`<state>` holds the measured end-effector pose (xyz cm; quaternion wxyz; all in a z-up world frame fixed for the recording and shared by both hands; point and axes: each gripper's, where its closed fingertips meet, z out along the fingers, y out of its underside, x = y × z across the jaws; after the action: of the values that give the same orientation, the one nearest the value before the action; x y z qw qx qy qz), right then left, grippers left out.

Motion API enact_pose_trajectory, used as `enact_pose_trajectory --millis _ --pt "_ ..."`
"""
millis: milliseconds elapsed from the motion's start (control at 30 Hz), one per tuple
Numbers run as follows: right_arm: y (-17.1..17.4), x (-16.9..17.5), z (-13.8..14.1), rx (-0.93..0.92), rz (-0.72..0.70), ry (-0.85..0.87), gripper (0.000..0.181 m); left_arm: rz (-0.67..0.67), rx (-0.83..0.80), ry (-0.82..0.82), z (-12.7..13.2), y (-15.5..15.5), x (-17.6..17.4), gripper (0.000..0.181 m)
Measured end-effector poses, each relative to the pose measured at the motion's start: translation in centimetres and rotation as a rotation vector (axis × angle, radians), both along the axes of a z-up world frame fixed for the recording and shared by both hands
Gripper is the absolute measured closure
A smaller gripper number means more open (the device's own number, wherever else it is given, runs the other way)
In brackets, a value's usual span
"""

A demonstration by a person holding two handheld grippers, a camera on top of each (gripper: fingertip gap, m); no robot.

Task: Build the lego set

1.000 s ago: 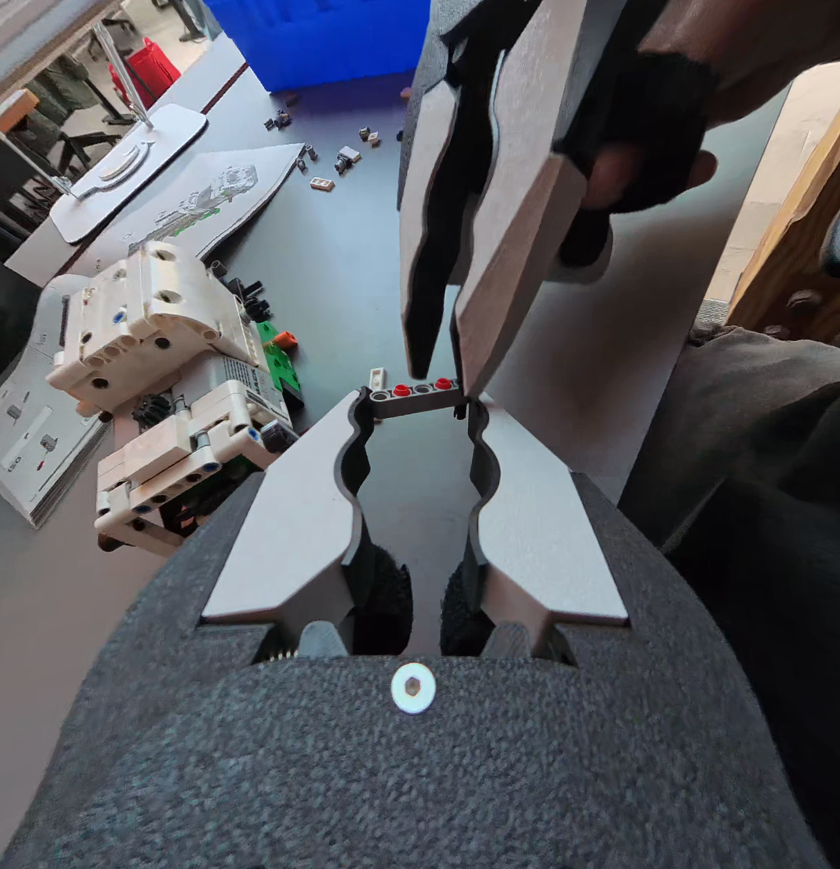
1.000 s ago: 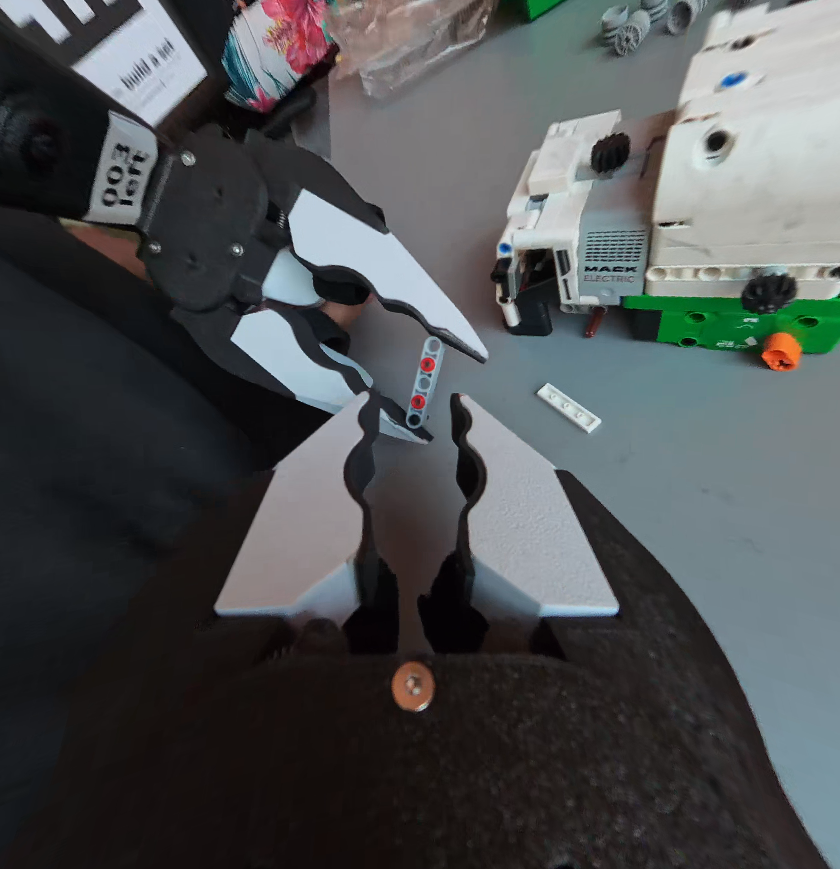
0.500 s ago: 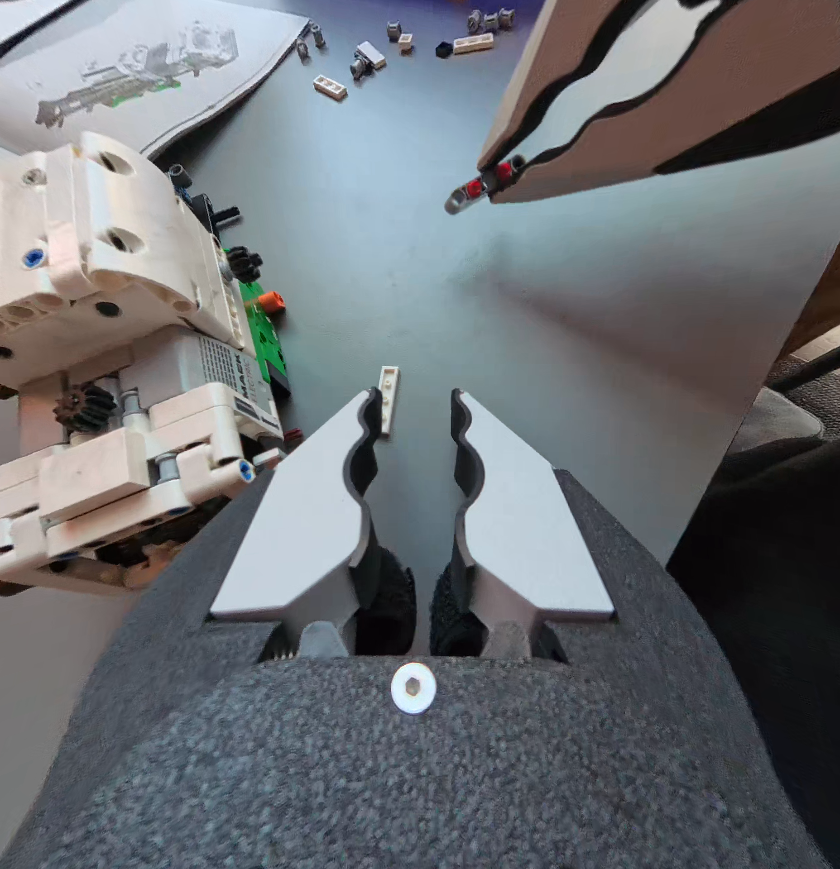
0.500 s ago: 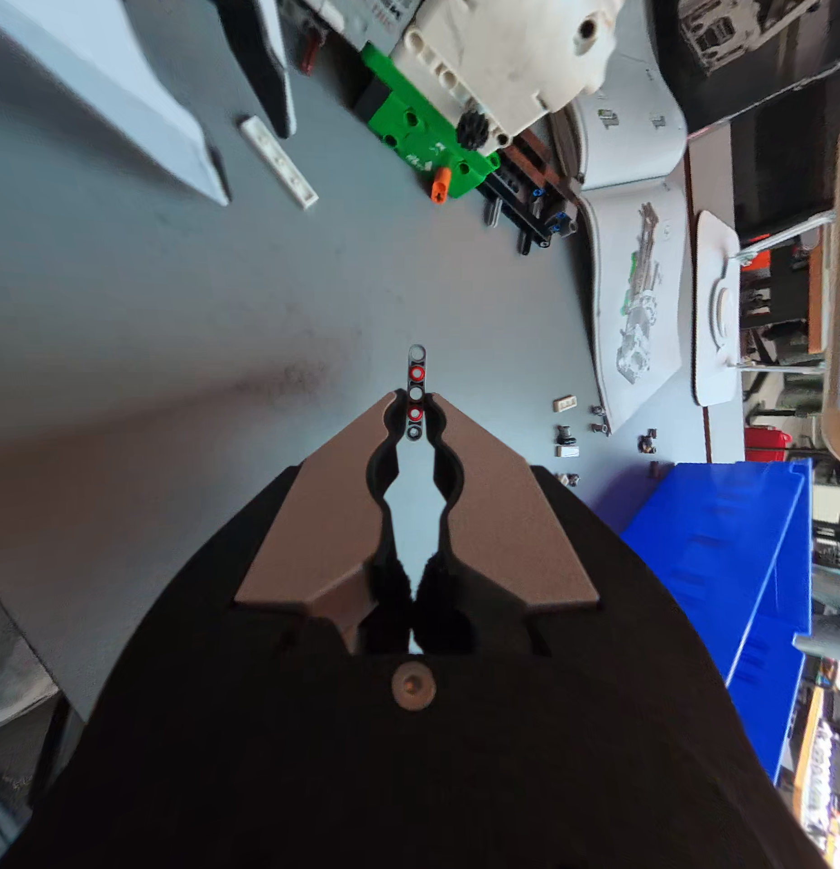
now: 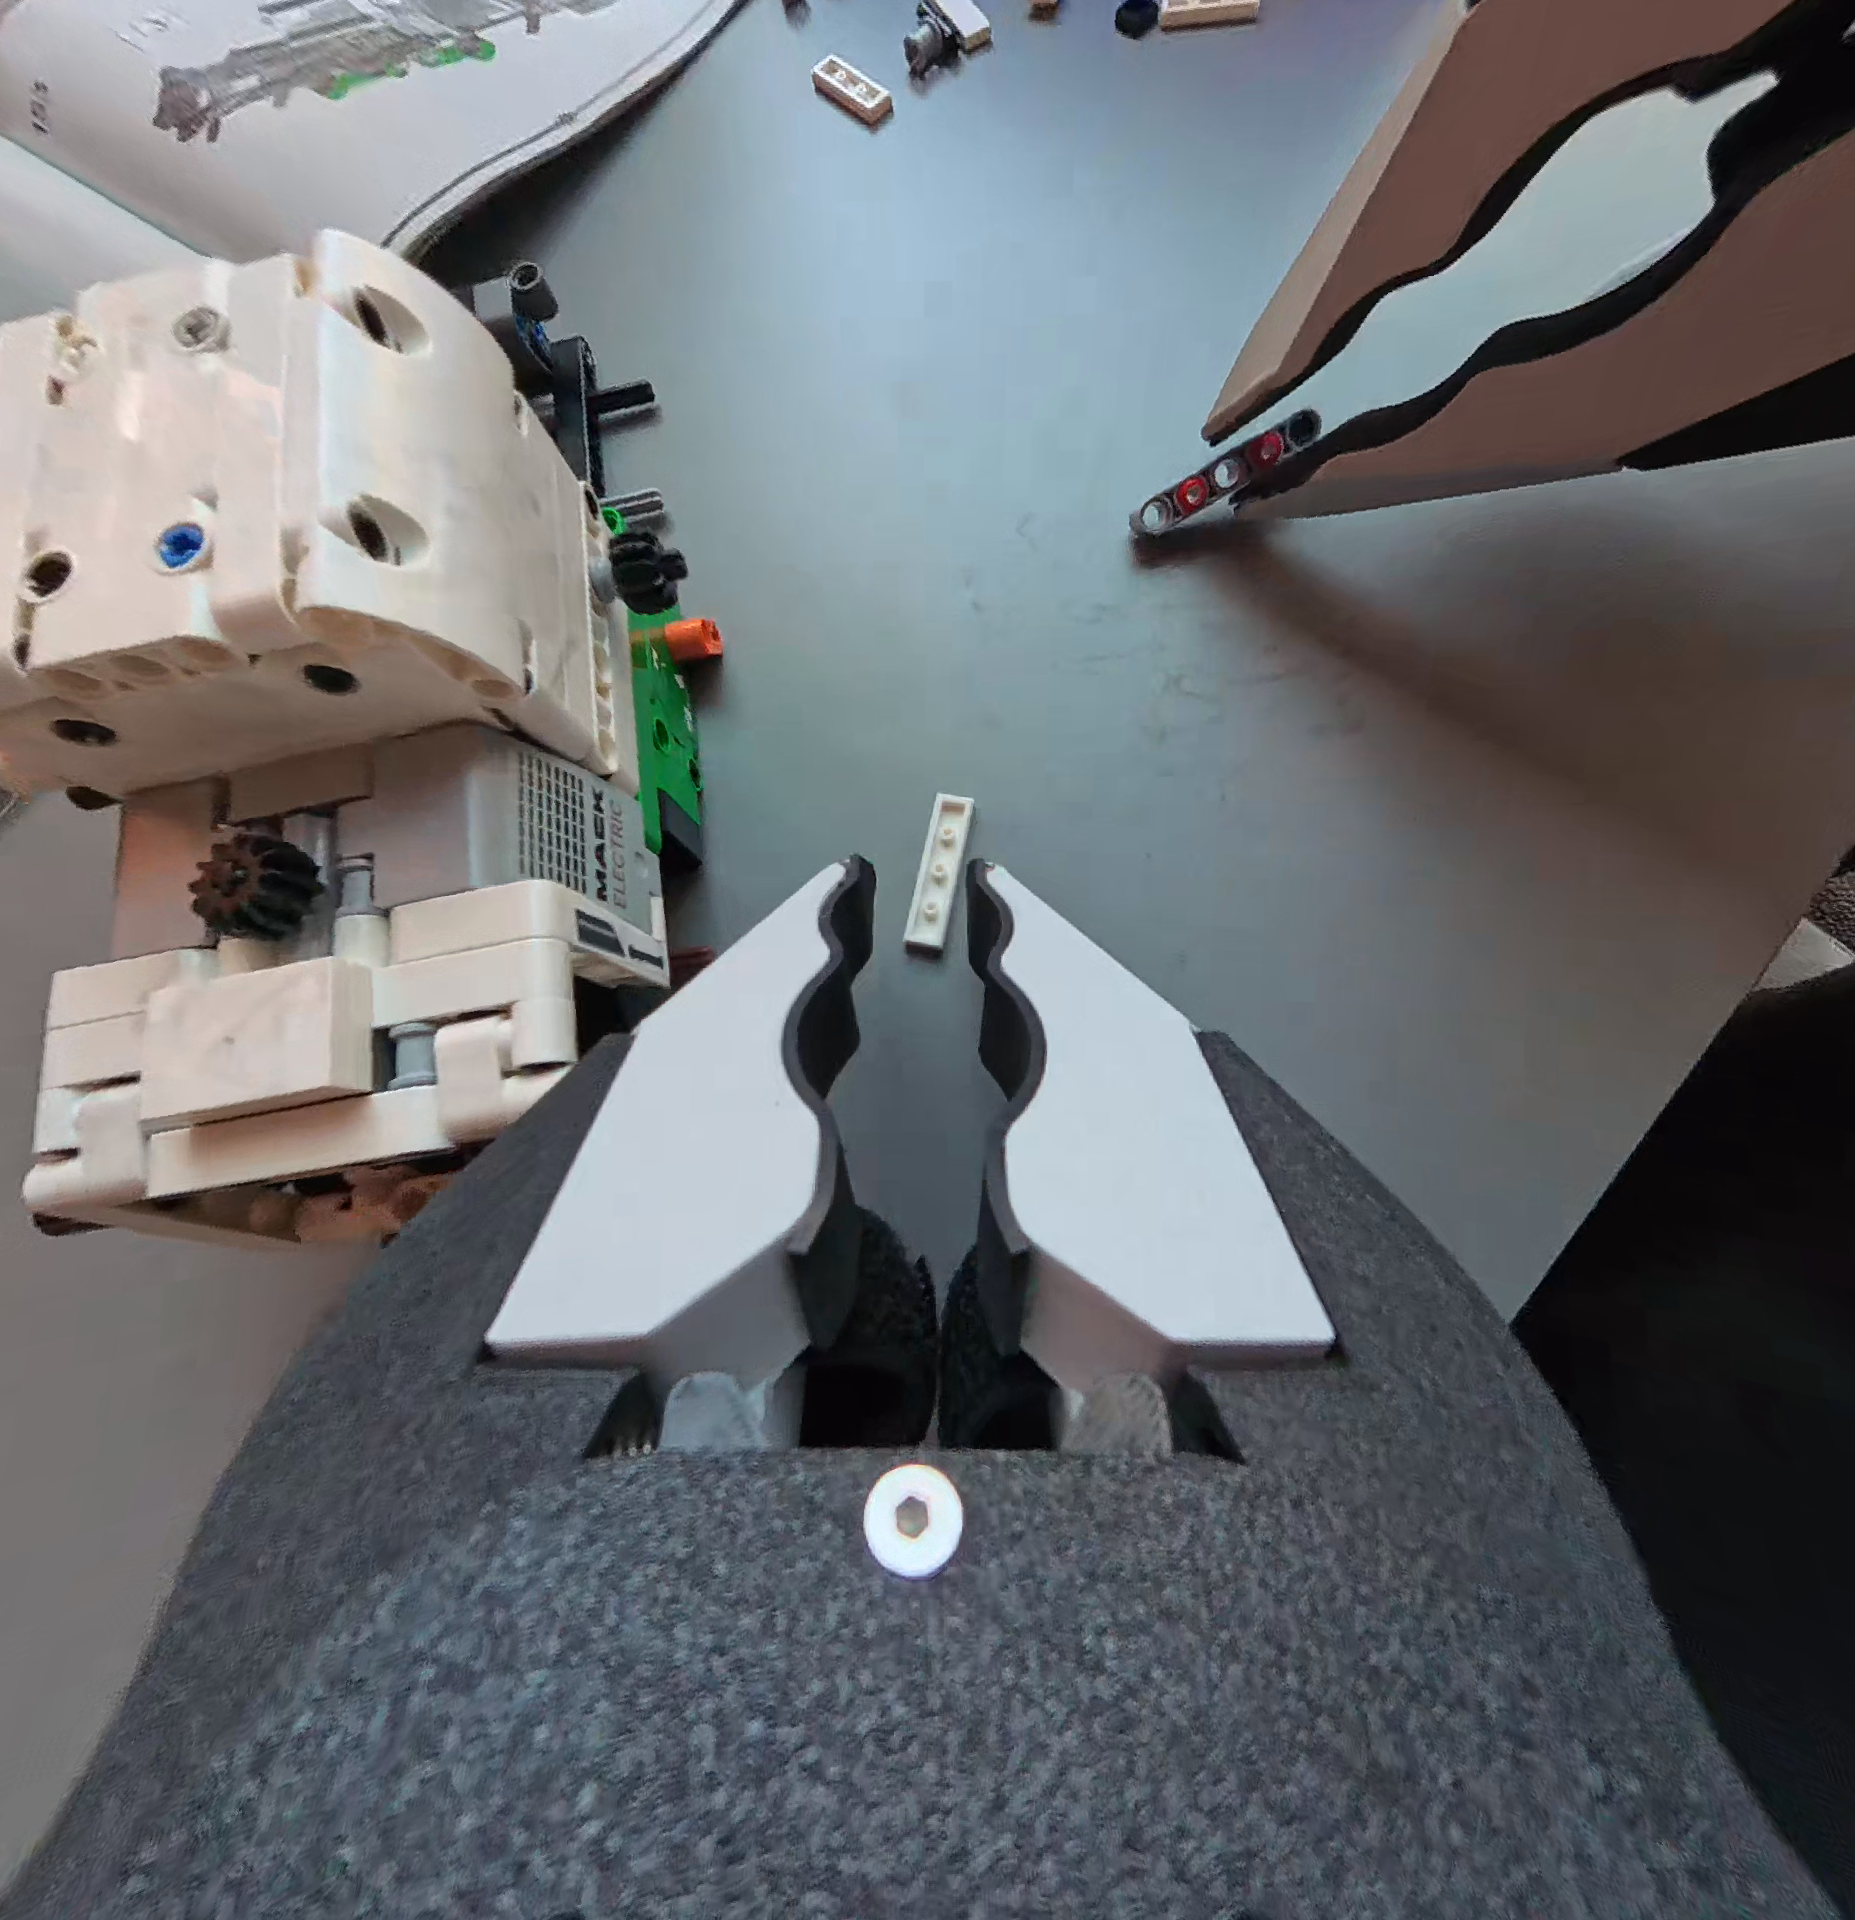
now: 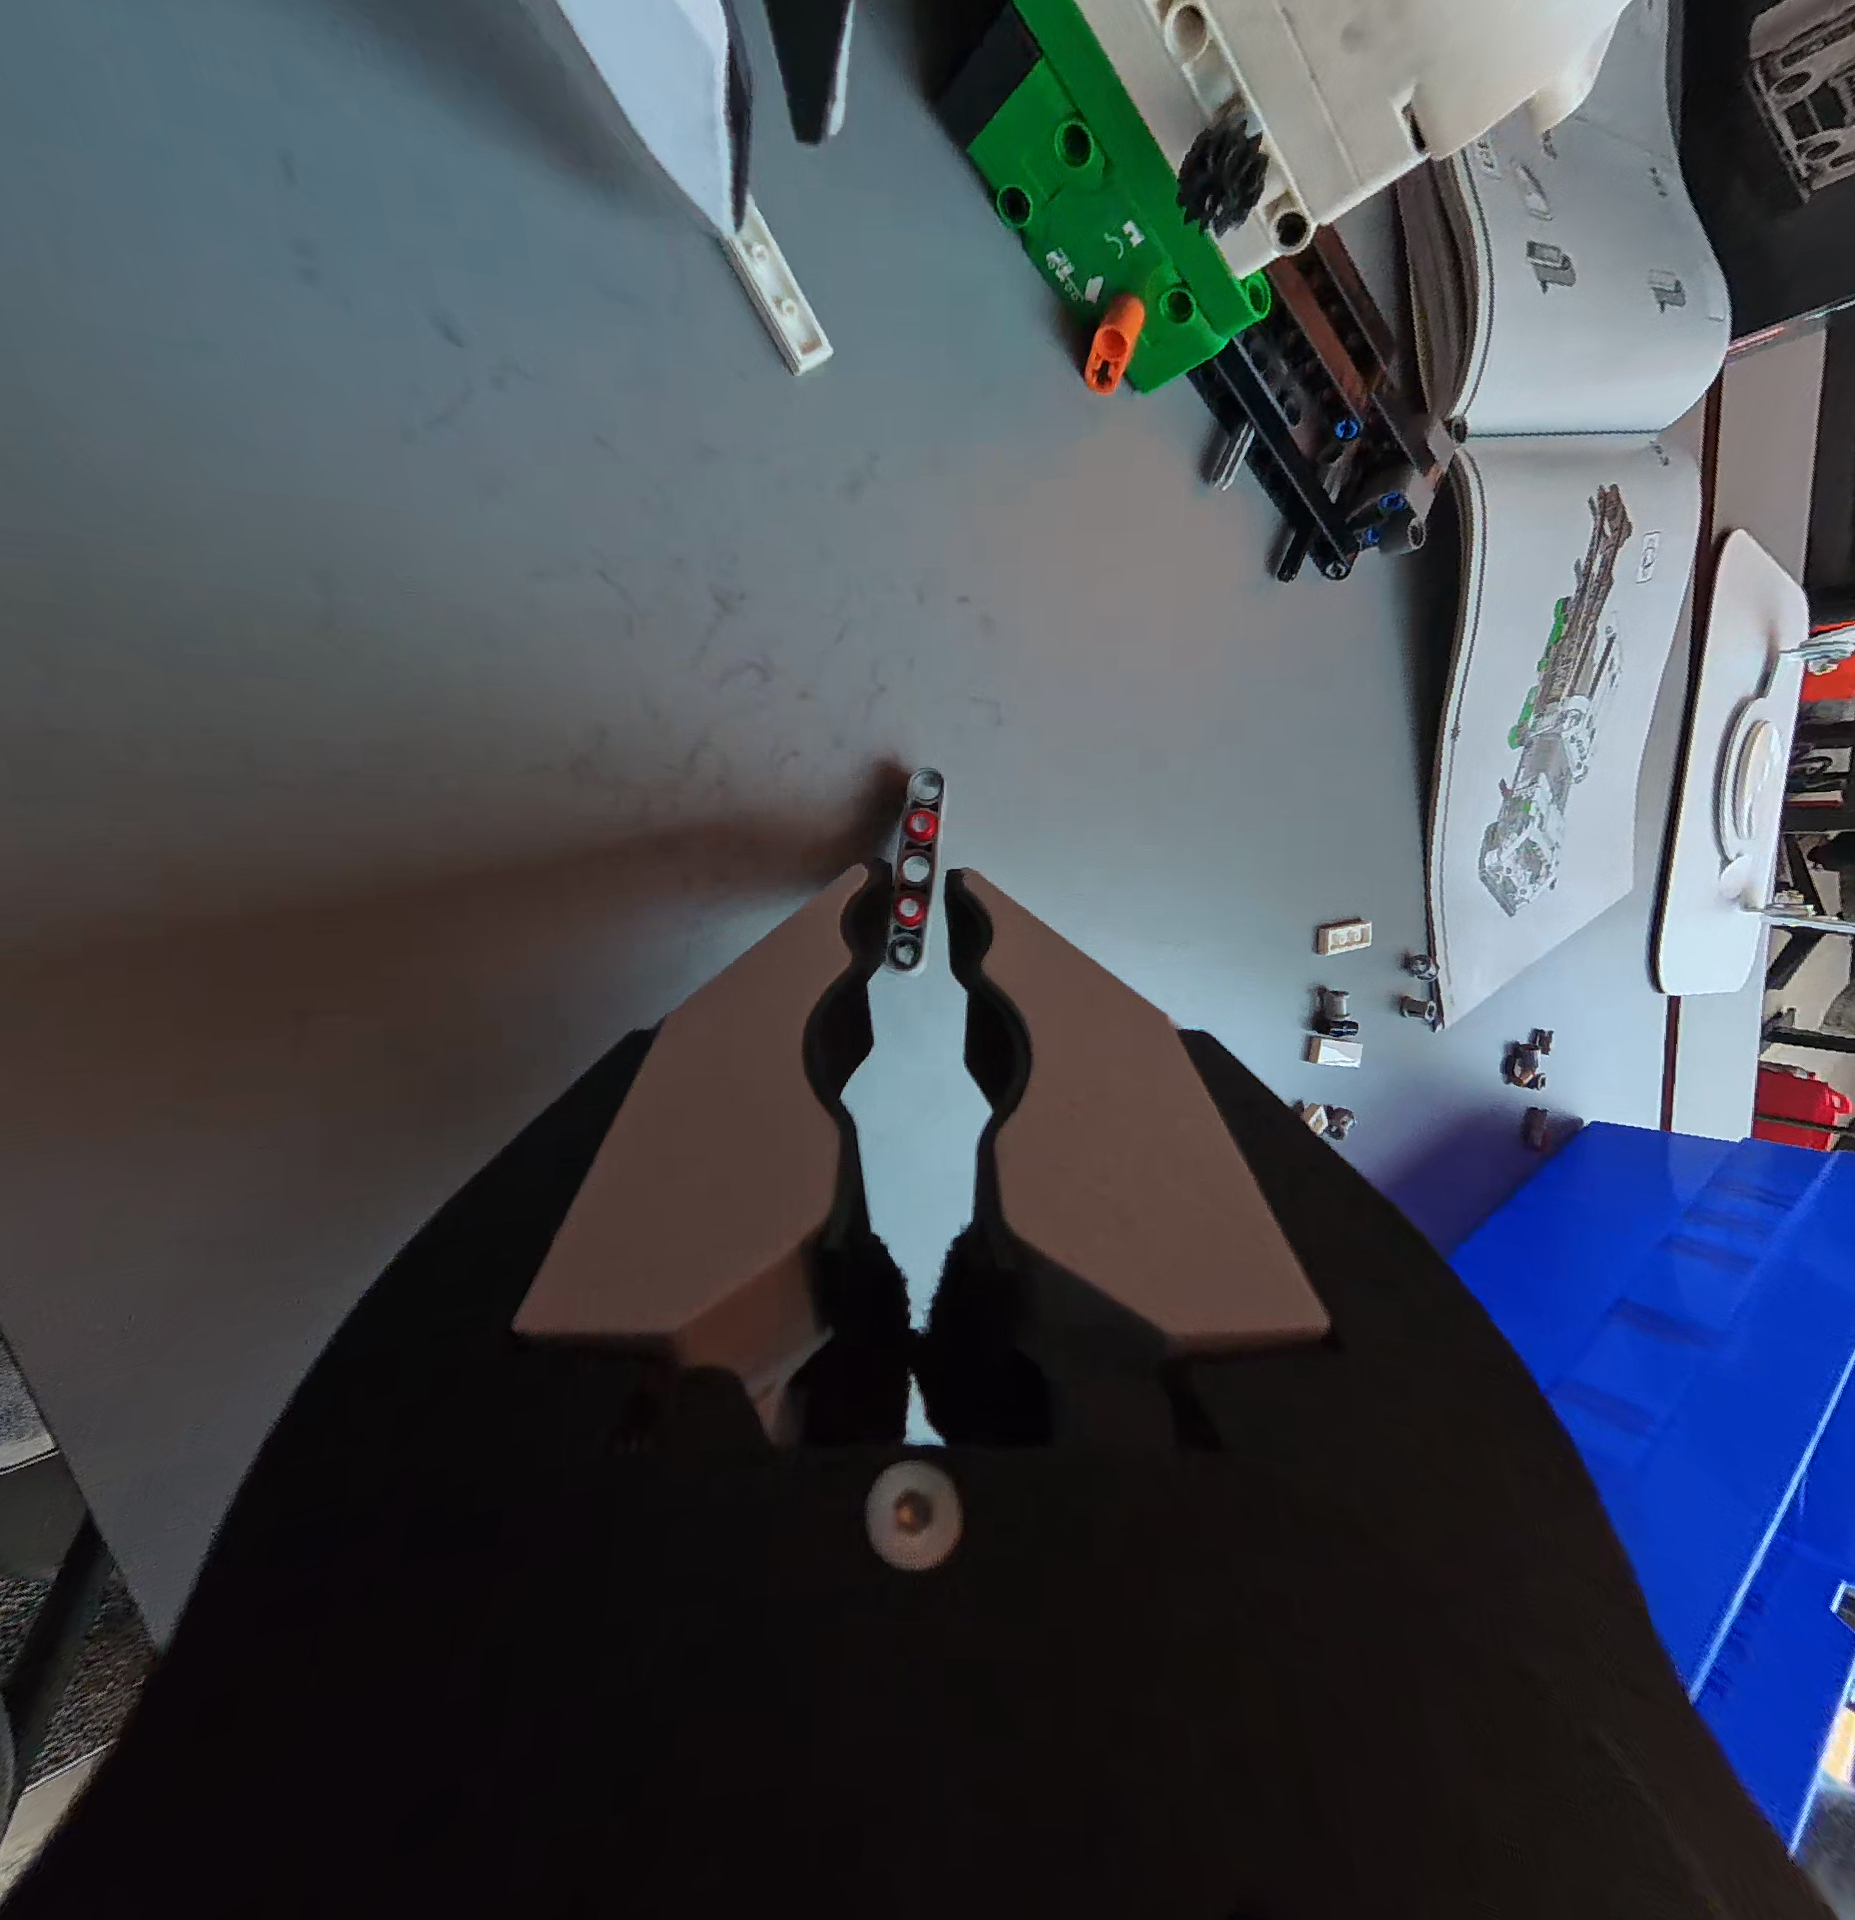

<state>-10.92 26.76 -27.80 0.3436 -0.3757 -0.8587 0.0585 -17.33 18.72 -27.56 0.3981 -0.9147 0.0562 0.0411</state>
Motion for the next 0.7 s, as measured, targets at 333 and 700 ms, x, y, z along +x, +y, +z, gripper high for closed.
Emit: enact_pose_trajectory --millis 333,700 --pt "-0.7 0.2 0.2 -0.081 -0.009 0.018 0.163 -0.036 -0.097 -0.142 -0.3 -0.4 0.3 0.162" --pt "-3.9 -0.2 3.0 -0.768 -0.141 0.227 0.161 -0.032 -0.143 -0.146 -1.0 -0.2 0.4 0.174"
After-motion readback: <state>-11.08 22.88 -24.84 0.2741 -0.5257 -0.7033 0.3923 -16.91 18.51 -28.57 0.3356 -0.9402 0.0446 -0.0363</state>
